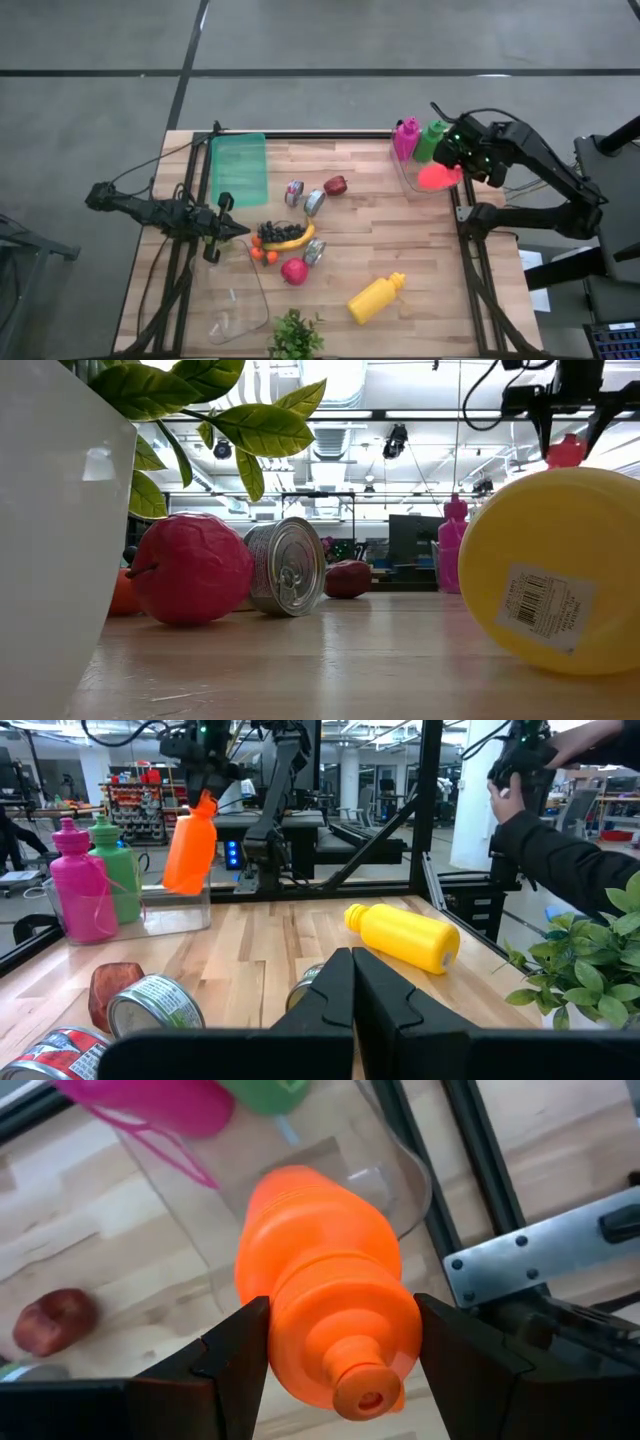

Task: Pick & Place Food Item
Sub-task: Put the orange tumbler bottle into the top right transparent bin

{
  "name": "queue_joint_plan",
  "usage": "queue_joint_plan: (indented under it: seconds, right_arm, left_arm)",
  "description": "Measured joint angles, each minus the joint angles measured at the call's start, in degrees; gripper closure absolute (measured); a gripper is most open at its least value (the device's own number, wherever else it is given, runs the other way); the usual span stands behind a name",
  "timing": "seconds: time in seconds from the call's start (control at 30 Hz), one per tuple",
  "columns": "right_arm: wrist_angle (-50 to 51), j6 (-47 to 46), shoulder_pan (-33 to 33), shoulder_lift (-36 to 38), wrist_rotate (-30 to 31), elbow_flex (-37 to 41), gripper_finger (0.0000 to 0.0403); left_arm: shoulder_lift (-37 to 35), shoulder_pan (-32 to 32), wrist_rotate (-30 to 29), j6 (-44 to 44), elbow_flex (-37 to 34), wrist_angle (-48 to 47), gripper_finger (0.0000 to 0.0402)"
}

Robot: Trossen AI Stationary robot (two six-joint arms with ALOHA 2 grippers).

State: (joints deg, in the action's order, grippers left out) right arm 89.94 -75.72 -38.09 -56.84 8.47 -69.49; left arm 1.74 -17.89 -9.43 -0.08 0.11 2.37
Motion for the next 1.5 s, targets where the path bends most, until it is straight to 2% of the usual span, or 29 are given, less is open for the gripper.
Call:
queue_joint_plan:
  seconds: [0.27, 0.73, 0.9, 1.07, 1.5]
  right_arm:
    - [0.03, 2.93, -5.05, -3.51, -0.58, 0.84, 0.0184]
    - [0.15, 14.1, -15.21, -11.7, -6.59, -3.26, 0.0184]
    - [0.12, 17.72, -19.62, -14.07, -10.4, -4.58, 0.0184]
    - [0.08, 20.73, -23.66, -16.89, -11.26, -5.2, 0.0184]
    - [0.08, 24.89, -27.01, -22.29, -11.96, -5.3, 0.0184]
  left_arm:
    - [0.0, 0.0, 0.0, 0.0, 0.01, 0.0, 0.0402]
    - [-0.01, 0.01, 0.0, 0.0, 0.01, 0.01, 0.0402]
    - [0.0, 0.0, -0.02, 0.0, -0.01, 0.02, 0.0402]
    - [0.0, 0.0, 0.0, 0.0, 0.01, 0.0, 0.0402]
    - [0.0, 0.0, 0.0, 0.0, 0.0, 0.01, 0.0402]
